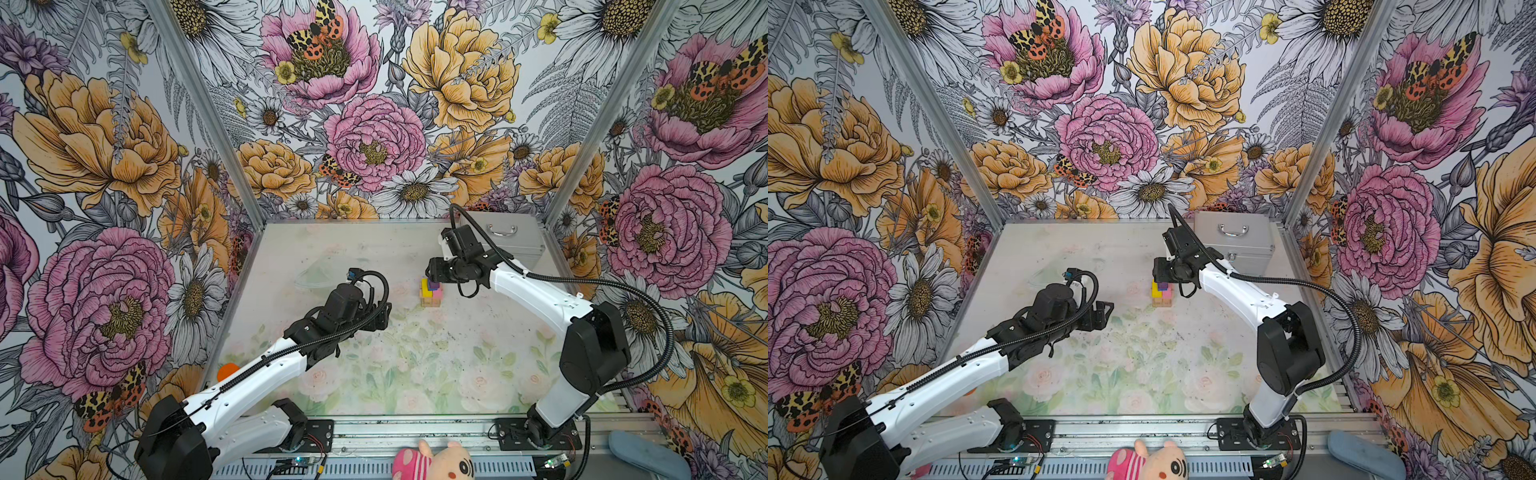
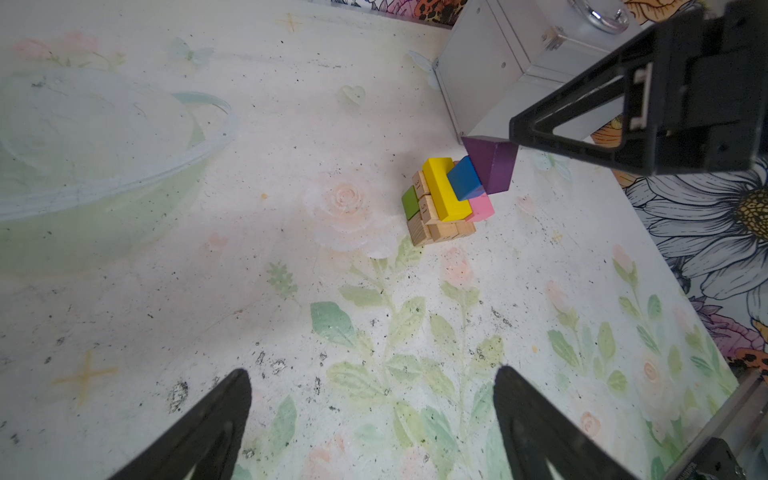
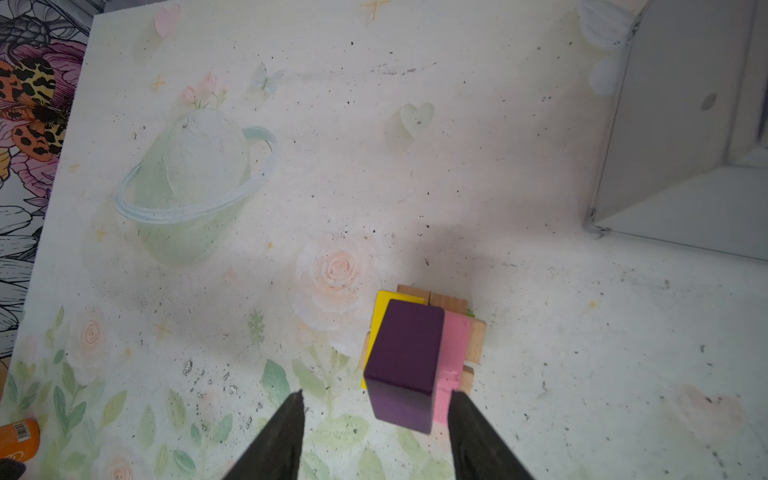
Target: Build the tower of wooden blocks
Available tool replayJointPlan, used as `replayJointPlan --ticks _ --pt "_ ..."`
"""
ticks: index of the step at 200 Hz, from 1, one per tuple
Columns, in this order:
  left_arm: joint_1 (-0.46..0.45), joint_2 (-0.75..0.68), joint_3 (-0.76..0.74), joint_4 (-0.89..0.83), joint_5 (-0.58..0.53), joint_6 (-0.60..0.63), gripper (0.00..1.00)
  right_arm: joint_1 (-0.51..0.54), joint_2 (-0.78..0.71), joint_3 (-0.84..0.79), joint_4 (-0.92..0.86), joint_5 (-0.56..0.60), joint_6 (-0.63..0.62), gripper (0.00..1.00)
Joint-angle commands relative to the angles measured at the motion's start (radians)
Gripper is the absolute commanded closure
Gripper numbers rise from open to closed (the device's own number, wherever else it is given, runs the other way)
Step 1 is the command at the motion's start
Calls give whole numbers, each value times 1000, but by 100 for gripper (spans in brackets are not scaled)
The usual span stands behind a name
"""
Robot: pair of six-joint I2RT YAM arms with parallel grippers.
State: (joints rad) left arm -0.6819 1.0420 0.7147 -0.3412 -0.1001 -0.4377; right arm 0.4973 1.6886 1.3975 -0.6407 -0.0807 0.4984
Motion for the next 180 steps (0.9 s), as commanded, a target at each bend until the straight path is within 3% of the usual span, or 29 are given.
replayJointPlan --ticks 1,60,87,145,180 --pt "15 -31 -22 19 8 11 7 4 13 35 -28 44 -8 43" --pt "19 -80 -34 -12 -25 24 3 4 -77 36 -53 61 -37 41" --pt "18 -150 -43 -48 -102 14 1 2 -188 -7 -53 101 -60 31" --pt "6 -378 -192 -32 -478 26 1 -45 -468 -242 -53 233 -38 15" --pt "4 -472 -297 99 -609 163 1 -80 -613 -390 -53 370 -2 1"
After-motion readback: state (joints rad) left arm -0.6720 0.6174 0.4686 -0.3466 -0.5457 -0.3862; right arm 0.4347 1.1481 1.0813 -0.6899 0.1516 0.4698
